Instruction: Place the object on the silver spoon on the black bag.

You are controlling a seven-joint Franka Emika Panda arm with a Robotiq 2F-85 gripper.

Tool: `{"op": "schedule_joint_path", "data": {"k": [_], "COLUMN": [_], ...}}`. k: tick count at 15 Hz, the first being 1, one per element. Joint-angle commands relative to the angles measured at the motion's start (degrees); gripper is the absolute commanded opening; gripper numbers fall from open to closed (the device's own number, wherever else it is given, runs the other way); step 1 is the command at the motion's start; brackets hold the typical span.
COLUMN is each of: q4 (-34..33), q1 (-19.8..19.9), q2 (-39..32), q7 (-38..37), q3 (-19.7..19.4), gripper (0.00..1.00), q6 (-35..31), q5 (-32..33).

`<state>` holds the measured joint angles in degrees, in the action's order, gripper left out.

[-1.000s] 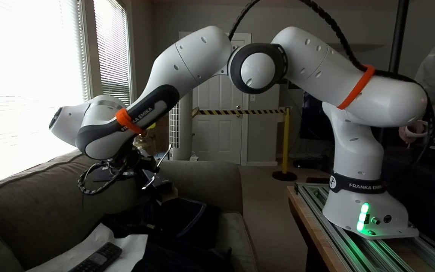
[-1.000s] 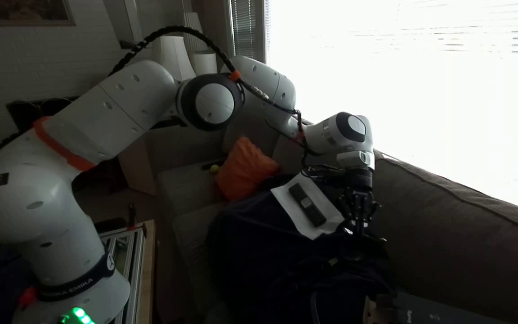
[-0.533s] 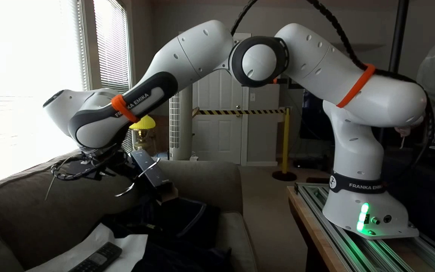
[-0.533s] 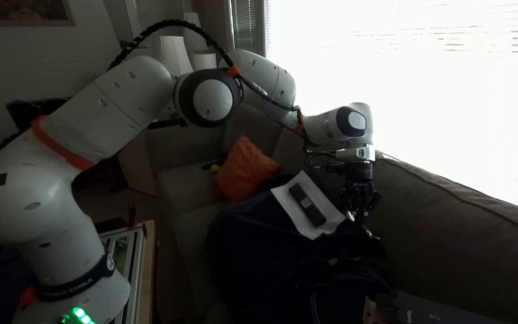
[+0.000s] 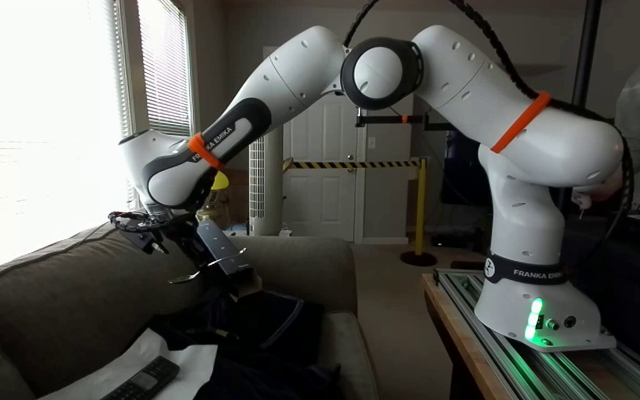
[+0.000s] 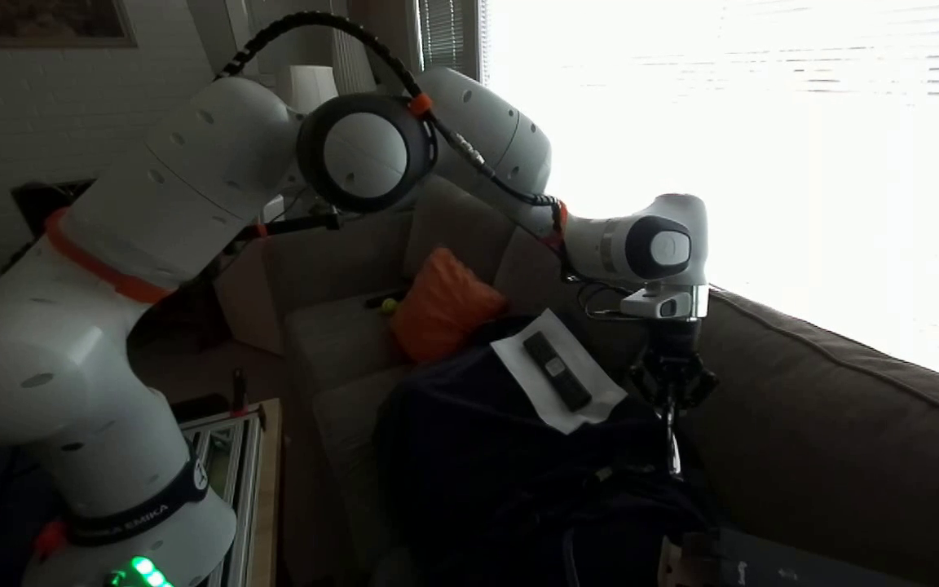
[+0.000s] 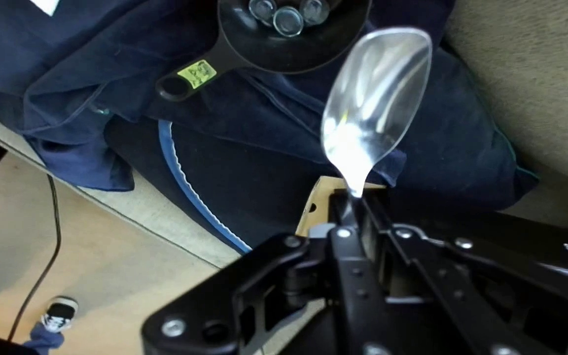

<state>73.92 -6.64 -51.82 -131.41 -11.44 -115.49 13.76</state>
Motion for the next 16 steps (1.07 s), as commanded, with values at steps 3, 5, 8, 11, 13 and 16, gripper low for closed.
{"op": "schedule_joint_path", "data": {"k": [3,5,8,11,13,16], "q4": [11.5,14.1,16.5,18.6,19.5,20.2], "q1": [3.3,4.2,5.6,6.3,6.4,6.2], "q2": [4.2,5.0,5.5,5.6,5.4,4.6], "q7": [-8.0,-10.1,-13.0,-16.0,-17.1,-18.1], "q3": [0.2,0.0,0.2,0.2,0.0,-0.3], "gripper": [0.02,0.02,0.02,0.02,0.02,0.02], "q6": [-10.5,-13.6,-17.2,-21.9,-24.7,-26.9], "q5": [-7.4,-9.9,-14.0,-17.9,-19.3,-20.0]}}
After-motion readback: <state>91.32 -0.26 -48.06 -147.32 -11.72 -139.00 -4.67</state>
